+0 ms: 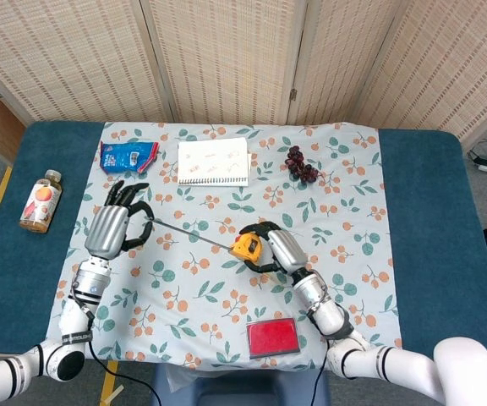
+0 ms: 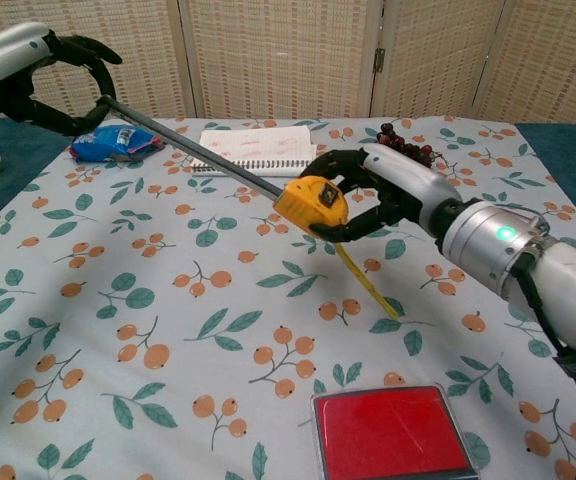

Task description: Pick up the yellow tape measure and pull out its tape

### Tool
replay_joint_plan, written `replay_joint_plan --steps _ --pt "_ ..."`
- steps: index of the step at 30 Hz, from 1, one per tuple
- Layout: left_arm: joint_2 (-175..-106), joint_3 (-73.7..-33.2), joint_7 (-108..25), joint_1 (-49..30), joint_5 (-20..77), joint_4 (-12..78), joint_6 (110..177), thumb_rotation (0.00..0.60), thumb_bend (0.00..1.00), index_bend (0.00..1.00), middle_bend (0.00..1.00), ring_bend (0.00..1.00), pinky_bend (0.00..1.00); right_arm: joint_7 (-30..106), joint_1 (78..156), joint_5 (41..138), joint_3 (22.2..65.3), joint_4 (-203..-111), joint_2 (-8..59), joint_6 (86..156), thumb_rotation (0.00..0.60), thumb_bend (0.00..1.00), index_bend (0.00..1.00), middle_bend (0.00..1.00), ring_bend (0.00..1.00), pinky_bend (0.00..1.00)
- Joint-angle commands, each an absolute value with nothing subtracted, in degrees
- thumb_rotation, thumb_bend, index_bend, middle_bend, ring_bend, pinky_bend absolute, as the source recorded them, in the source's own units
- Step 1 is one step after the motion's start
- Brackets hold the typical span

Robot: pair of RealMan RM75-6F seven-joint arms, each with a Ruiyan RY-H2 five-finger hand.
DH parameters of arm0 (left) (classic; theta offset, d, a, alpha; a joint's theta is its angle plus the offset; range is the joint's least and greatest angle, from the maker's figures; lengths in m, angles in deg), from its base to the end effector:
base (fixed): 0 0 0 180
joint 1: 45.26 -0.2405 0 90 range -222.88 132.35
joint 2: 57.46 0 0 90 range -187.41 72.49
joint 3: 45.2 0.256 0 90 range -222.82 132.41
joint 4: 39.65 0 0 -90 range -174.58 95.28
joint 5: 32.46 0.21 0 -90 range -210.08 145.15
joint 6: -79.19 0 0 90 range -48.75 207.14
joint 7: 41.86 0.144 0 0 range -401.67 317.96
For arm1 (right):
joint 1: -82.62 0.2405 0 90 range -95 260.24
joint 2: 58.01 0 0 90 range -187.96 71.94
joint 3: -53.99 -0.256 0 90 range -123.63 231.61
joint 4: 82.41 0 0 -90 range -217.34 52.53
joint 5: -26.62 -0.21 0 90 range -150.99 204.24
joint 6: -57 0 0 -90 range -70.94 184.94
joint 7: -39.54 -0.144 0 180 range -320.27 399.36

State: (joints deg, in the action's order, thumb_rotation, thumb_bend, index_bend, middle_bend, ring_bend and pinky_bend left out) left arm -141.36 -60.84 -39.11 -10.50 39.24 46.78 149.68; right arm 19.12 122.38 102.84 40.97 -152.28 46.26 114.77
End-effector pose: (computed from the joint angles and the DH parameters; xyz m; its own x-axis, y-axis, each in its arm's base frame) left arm -0.1655 0.3495 0.0644 0.1239 -0.0067 0.9923 0.9531 -0.2774 -0.1209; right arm -0.1307 -0.3346 -0.0726 -0.1800 -0.3953 0.9007 -0.9227 -0.2496 -0.2939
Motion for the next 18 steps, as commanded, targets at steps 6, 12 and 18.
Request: replay_joint_plan --steps 6,12,18 --pt "-138.31 -62.18 -46.29 -12.49 38.07 41.54 149.24 0.600 0.55 0.61 0.20 0.18 0.00 18.54 117.77 104.44 44.94 -155.01 39.02 116.25 0.600 0.36 0.53 0.47 0.36 0.14" --pt "-137.03 -62.04 -50.86 -13.23 38.54 37.56 148.24 0.600 0.55 0.62 0.21 0.19 0.00 16.56 114.17 106.11 47.48 -155.49 34.74 118.87 0.600 0.36 0.53 0.47 0.36 0.14" --pt "-136.71 -62.06 -53.53 -13.68 38.43 35.47 147.59 0.600 0.55 0.62 0.21 0.19 0.00 14.86 111.95 106.74 48.53 -155.78 32.06 120.19 0.600 0.36 0.53 0.47 0.36 0.14"
